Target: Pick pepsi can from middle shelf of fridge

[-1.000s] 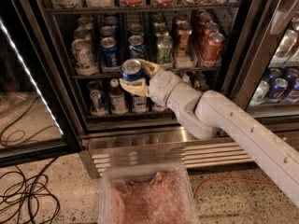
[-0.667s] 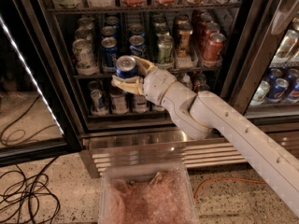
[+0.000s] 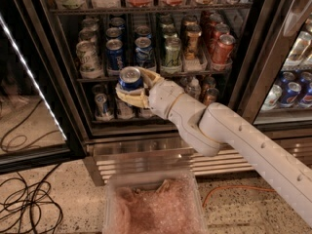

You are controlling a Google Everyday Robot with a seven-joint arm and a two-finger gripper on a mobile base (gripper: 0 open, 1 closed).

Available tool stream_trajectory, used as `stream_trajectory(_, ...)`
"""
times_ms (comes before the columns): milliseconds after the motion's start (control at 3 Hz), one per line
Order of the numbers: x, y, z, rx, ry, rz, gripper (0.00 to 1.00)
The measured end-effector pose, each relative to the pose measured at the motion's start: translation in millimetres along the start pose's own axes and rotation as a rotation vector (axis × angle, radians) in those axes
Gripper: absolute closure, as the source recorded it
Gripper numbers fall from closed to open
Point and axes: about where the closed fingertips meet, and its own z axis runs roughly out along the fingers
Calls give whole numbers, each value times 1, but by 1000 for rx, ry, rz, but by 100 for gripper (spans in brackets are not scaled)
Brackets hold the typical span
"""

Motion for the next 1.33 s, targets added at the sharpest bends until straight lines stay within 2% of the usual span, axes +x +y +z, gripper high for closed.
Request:
stream_trajectory(333, 13, 34, -28, 35, 33, -16, 100)
stream_trajectory(667, 1, 90, -50, 97, -7, 2, 100)
stream_trajectory(1000, -3, 88, -52, 129, -18, 35, 100)
stream_trajectory(1333, -1, 86, -52, 129, -14, 38, 100)
